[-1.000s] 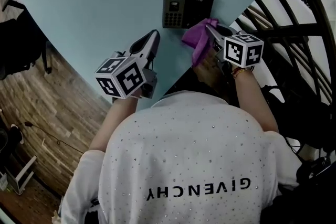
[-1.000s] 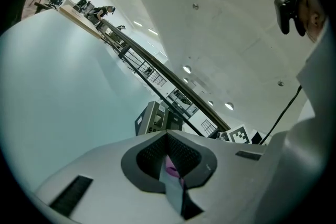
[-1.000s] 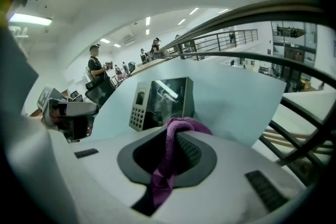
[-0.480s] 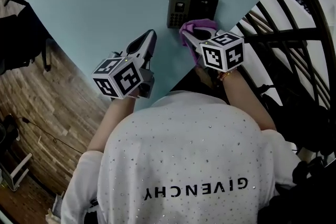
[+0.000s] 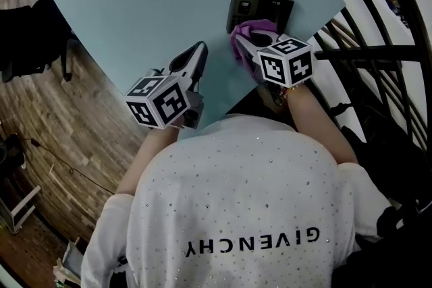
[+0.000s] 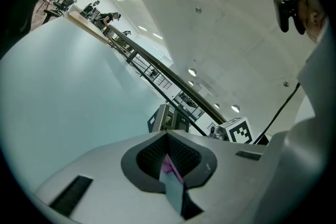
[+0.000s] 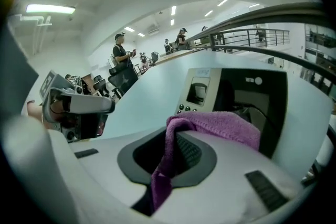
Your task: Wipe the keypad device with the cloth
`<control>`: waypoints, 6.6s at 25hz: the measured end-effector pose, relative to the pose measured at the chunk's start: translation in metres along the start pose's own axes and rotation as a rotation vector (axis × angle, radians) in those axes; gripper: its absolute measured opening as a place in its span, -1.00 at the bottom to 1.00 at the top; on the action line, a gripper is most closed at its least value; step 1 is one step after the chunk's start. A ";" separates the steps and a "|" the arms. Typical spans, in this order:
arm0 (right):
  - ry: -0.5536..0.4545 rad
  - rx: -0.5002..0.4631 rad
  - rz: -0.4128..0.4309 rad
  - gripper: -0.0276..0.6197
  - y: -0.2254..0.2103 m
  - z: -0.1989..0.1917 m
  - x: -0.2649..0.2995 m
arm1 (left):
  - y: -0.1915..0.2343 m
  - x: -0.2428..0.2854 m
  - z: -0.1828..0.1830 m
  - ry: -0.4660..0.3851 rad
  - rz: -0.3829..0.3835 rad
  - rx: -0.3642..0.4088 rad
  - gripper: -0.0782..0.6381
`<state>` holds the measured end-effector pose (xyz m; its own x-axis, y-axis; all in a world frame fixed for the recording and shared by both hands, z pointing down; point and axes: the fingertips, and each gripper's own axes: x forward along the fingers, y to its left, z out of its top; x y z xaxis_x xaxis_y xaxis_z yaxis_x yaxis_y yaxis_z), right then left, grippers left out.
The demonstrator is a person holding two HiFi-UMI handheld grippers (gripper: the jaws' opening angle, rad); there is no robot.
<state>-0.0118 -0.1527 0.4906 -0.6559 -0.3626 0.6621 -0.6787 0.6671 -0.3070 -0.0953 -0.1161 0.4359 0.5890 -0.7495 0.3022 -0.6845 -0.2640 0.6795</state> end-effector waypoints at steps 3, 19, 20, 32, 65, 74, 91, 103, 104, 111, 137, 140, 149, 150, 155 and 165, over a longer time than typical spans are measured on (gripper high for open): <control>-0.003 0.002 -0.017 -0.83 -0.011 -0.004 -0.010 | -0.002 0.004 -0.003 0.012 -0.008 0.001 -0.78; 0.018 0.114 -0.093 -0.83 -0.080 -0.044 -0.078 | -0.033 0.044 0.002 0.020 -0.031 0.017 -0.78; 0.022 0.126 -0.094 -0.83 -0.085 -0.047 -0.082 | -0.034 0.045 0.002 0.018 -0.025 0.017 -0.78; -0.122 0.178 -0.086 -0.83 -0.155 0.023 -0.103 | -0.021 0.049 -0.003 0.000 0.194 -0.032 -0.78; -0.010 0.240 0.330 -0.83 -0.110 -0.037 -0.080 | -0.045 0.082 -0.006 -0.068 0.342 -0.076 -0.78; -0.211 0.265 0.348 -0.83 -0.162 0.056 -0.113 | -0.030 0.073 0.004 -0.114 0.356 -0.130 -0.78; -0.106 -0.239 0.241 -0.83 -0.121 0.137 -0.062 | 0.001 0.044 0.003 -0.149 0.413 -0.212 -0.78; 0.038 -0.393 0.347 -0.83 -0.044 0.139 0.013 | 0.031 0.002 -0.004 -0.144 0.448 -0.213 -0.78; 0.055 -0.412 0.336 -0.83 -0.043 0.136 0.014 | 0.033 -0.002 -0.003 -0.151 0.452 -0.218 -0.78; 0.104 -0.415 0.297 -0.83 -0.055 0.127 0.006 | 0.039 -0.007 0.000 -0.174 0.448 -0.229 -0.78; 0.069 -0.349 0.070 -0.83 -0.155 0.086 -0.065 | 0.016 0.056 -0.006 -0.131 0.333 -0.233 -0.78; 0.032 -0.361 0.010 -0.83 -0.152 0.097 -0.065 | 0.025 0.053 -0.015 -0.105 0.328 -0.238 -0.78; -0.174 -0.501 0.032 -0.83 -0.041 0.184 -0.042 | 0.033 0.004 0.013 -0.126 0.212 -0.107 -0.78; -0.167 -0.533 0.031 -0.83 -0.027 0.185 -0.033 | 0.033 -0.003 0.011 -0.107 0.197 -0.083 -0.78; 0.011 -0.639 -0.049 -0.83 -0.013 0.147 0.014 | 0.041 -0.031 -0.005 -0.076 0.176 -0.101 -0.78; 0.171 -0.839 -0.229 -0.82 -0.017 0.108 0.043 | 0.073 -0.047 -0.008 -0.080 0.201 -0.143 -0.78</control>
<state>-0.0643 -0.2496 0.4501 -0.4298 -0.4881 0.7596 -0.2773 0.8720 0.4034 -0.1692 -0.0957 0.4763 0.4078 -0.8253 0.3906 -0.7131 -0.0207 0.7008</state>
